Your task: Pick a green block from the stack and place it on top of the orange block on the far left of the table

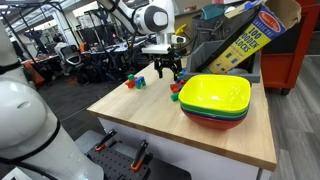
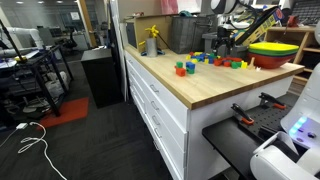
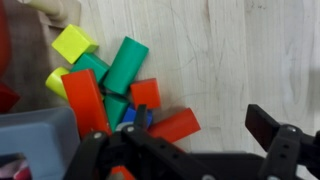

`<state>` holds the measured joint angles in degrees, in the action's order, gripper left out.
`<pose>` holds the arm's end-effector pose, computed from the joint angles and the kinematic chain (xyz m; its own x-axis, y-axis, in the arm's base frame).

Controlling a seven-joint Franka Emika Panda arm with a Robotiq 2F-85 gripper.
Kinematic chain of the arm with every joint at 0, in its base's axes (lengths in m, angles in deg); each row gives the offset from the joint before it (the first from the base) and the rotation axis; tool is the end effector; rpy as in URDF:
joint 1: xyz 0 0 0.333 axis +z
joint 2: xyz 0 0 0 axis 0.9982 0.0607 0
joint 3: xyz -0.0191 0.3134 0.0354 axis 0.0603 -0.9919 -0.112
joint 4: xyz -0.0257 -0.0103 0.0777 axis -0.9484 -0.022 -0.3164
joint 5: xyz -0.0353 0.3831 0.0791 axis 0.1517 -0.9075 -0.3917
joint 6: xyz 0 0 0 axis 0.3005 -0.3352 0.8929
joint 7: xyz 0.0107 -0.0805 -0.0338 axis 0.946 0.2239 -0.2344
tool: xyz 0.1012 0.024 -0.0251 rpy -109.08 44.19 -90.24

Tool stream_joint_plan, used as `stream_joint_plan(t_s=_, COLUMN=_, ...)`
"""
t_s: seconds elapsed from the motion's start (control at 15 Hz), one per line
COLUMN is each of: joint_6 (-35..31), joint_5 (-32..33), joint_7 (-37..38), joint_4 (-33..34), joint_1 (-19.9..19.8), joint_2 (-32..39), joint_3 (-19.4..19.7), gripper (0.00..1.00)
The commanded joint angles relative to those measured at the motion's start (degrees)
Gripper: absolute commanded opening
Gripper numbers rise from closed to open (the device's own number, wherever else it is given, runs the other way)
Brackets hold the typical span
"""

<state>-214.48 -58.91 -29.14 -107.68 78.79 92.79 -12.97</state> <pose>0.5217 -0.1216 0.3033 0.9796 -0.1459 -0.1383 -0.1524 -0.9876 -0.0377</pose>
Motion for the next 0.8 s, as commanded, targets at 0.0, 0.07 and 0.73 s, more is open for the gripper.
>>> stream_joint_plan(t_s=0.0, joint_6=3.08, joint_5=0.97, joint_7=-0.8, joint_4=-4.22, joint_1=0.68, joint_2=-7.21, joint_3=-0.22, gripper=1.0)
stream_joint_plan(t_s=0.07, joint_6=4.55, joint_5=1.02, joint_7=-0.26, joint_4=-4.98, joint_1=0.88, joint_2=-8.86, joint_3=-0.26, gripper=1.0)
stream_joint_plan(t_s=0.73, joint_6=16.77, joint_5=1.19, joint_7=4.58, joint_4=-6.38, joint_1=2.46, joint_2=-22.85, joint_3=-0.99, gripper=1.0)
